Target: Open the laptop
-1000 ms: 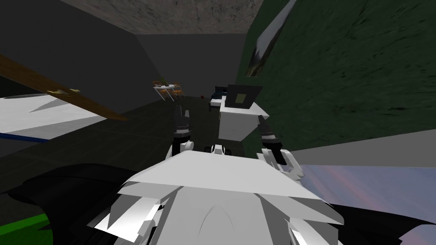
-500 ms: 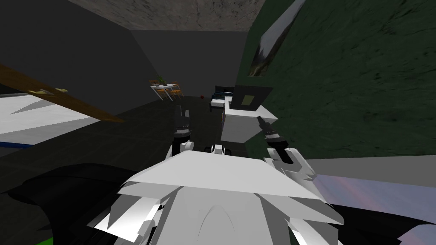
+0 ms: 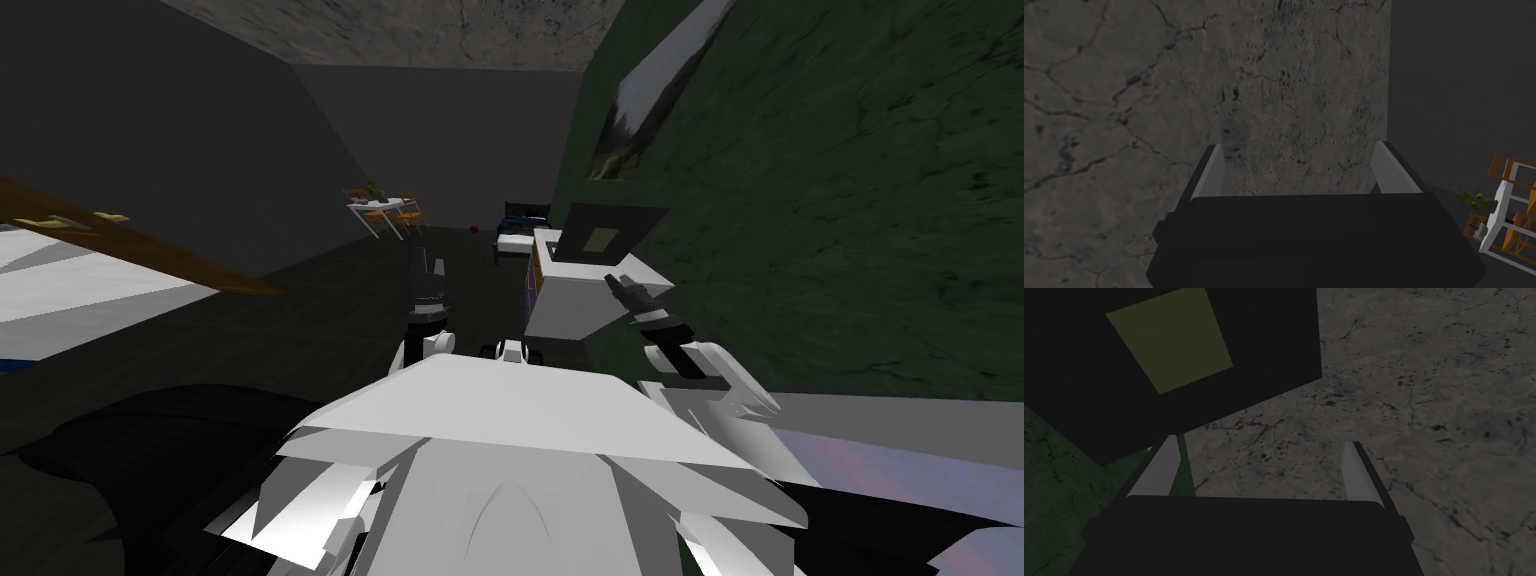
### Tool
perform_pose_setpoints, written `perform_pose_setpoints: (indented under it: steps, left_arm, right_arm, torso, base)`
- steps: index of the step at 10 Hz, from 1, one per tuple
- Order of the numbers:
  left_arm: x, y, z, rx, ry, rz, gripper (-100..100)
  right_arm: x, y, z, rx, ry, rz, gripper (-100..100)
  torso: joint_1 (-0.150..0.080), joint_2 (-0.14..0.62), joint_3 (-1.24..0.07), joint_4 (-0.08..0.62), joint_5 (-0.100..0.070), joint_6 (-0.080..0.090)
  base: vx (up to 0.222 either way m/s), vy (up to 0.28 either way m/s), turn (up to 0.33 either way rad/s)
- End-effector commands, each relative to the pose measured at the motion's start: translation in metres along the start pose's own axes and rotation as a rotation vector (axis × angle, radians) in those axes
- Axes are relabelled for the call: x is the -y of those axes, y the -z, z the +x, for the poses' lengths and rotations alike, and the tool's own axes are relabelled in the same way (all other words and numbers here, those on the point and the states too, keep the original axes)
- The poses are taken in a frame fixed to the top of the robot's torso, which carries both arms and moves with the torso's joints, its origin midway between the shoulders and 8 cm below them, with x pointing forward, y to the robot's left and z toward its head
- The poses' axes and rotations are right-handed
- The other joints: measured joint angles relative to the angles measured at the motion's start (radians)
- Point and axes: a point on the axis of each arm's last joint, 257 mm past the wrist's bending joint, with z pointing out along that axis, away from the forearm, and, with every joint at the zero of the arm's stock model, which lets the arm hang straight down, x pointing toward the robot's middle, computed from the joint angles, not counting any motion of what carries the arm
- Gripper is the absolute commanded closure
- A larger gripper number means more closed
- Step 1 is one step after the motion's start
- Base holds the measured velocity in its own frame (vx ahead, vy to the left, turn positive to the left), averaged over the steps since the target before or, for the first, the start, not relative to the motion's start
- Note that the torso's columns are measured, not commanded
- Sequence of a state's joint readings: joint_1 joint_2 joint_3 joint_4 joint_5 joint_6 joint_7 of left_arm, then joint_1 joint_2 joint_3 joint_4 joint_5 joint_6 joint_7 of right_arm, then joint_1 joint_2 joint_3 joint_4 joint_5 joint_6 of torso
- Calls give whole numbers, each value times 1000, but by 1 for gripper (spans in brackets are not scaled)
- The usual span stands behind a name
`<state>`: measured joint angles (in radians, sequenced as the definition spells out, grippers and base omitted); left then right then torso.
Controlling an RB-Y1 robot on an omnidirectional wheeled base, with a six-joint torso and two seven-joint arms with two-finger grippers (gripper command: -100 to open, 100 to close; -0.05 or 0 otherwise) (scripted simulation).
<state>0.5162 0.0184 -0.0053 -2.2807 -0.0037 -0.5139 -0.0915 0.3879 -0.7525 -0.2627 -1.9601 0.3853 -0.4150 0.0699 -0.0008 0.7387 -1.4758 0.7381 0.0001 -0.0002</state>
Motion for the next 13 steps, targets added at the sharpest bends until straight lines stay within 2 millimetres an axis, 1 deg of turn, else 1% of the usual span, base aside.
perform_pose_setpoints:
  steps: [1,3,4,5,6,8,9,12,13]
  left_arm:
    - [0,0,0,0,0,0,0]
    - [0,0,0,0,0,0,0]
    - [0,0,0,0,0,0,0]
    - [0,0,0,0,0,0,0]
    - [0,0,0,0,0,0,0]
    - [0,0,0,0,0,0,0]
    - [0,0,0,0,0,0,0]
    - [0,0,0,0,0,0,0]
    - [0,0,0,0,0,0,0]
  right_arm:
    - [15,-2,-4,-41,103,6,-100]
    - [42,-2,-13,-91,255,31,-100]
    - [41,-4,-14,-101,270,22,-100]
    - [55,-4,-21,-126,348,35,-100]
    - [55,-4,-21,-129,354,32,-100]
    - [82,-5,-37,-174,503,61,-100]
    - [81,-6,-39,-182,517,54,-100]
    - [118,-9,-71,-242,735,92,-100]
    - [117,-10,-73,-247,746,88,-100]
  torso:
    - [-3,-1,0,0,-1,0]
    - [2,0,0,0,0,0]
    - [7,-2,-1,0,2,0]
    - [2,-1,-1,0,1,0]
    - [-2,-2,-1,-1,-1,0]
    - [-1,1,1,0,-1,1]
    - [4,0,0,0,1,0]
    - [2,-3,-2,-1,0,0]
    - [5,-3,-2,-1,1,0]
  base:
    - [87,112,-19]
    - [97,204,-54]
    - [101,192,-38]
    - [125,153,-32]
    - [88,122,-20]
    - [88,169,-58]
    - [83,177,-28]
    - [118,204,-53]
    - [87,194,-25]
